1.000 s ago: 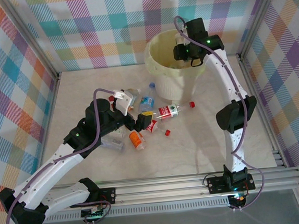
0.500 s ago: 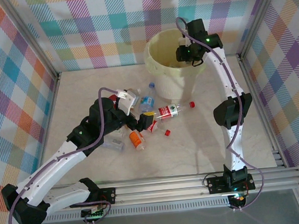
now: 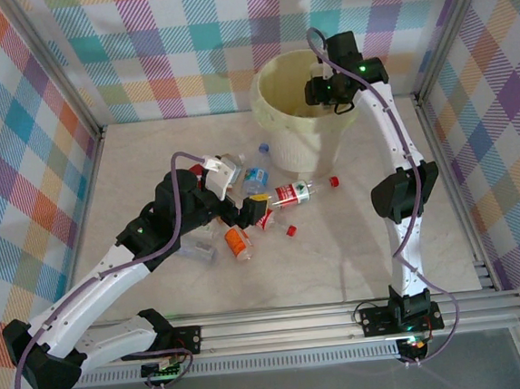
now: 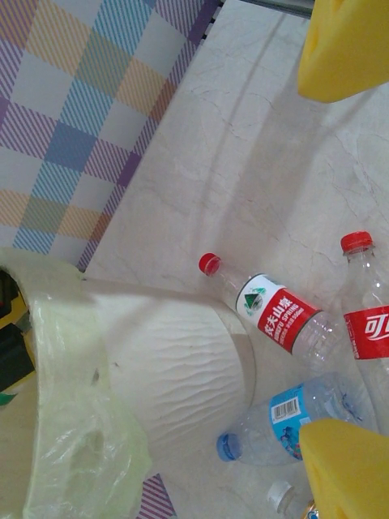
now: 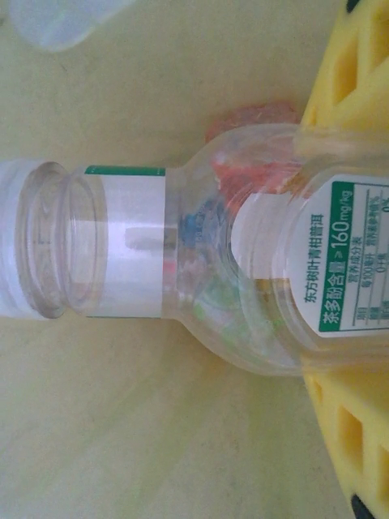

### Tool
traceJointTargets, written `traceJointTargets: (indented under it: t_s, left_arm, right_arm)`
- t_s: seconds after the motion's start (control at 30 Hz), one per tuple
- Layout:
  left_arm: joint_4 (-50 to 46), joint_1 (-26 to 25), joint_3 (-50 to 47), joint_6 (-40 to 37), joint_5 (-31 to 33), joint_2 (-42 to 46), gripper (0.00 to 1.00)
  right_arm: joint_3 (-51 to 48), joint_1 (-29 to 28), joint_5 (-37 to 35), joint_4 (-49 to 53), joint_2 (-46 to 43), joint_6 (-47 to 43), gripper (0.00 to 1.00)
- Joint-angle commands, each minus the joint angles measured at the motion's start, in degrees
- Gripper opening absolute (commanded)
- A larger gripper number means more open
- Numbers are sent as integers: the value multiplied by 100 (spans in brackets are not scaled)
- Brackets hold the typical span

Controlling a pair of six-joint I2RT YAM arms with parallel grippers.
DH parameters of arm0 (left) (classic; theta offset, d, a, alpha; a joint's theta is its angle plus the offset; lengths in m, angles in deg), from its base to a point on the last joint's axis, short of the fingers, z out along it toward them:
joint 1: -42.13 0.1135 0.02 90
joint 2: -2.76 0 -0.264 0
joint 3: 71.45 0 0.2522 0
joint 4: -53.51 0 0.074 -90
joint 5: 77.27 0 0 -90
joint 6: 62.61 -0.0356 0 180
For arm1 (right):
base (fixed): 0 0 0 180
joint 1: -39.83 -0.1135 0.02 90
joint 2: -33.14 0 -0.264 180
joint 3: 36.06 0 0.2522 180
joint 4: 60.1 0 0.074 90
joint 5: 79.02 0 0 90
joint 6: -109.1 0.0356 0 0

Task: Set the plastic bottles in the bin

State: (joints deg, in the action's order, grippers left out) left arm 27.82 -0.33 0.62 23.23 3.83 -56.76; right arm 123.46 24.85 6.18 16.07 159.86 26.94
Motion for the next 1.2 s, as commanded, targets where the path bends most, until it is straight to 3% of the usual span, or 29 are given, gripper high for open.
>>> traceJointTargets:
  t_s: [0.0, 0.37, 0.6, 0.93, 1.17]
  left_arm:
    - [59, 46, 16, -85, -40, -9, 100]
    - [67, 49, 9, -68, -43, 17, 100]
    - [68, 46, 14, -56, -40, 38, 100]
    - [-12, 45, 30, -177, 17, 170, 100]
    - [-574, 45, 217, -662, -271, 247, 100]
  right_arm:
    - [98, -5, 233, 137, 130, 4, 62]
    - [265, -5, 218, 50, -205, 66, 78]
    - [150, -60, 177, -105, -675, 33, 79]
    - [-1567, -634, -136, -1164, -2155, -360, 79]
    - [-3074, -1234, -450, -1499, -3352, -139, 79]
